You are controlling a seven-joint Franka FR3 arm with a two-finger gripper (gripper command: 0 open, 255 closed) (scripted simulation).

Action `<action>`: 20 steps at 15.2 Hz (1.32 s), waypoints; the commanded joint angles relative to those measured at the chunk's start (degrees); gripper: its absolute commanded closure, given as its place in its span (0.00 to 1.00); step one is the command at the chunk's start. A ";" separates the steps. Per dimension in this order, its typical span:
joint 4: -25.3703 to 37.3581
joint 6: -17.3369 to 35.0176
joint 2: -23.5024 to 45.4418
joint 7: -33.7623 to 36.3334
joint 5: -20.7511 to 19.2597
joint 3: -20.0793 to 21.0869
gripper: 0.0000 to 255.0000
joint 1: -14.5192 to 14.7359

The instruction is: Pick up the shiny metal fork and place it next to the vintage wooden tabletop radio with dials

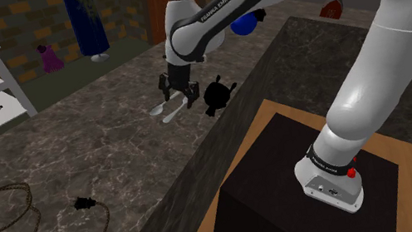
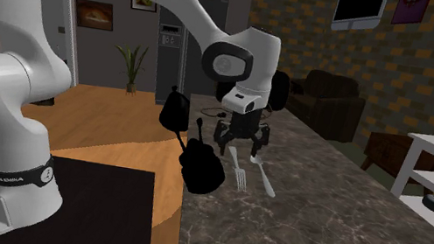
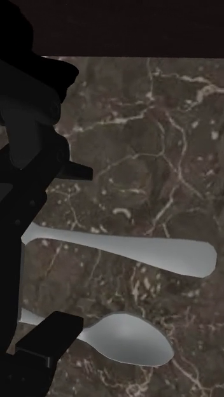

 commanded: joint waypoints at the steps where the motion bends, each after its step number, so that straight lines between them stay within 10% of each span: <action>1: -0.54 1.54 1.03 0.31 -0.44 -0.04 0.00 0.15; 10: -0.85 2.73 1.96 0.63 -0.87 -0.08 0.00 0.34; 11: -0.85 2.73 1.96 0.63 -0.87 -0.08 1.00 0.34; 20: -0.85 2.73 1.96 0.63 -0.87 -0.08 1.00 0.34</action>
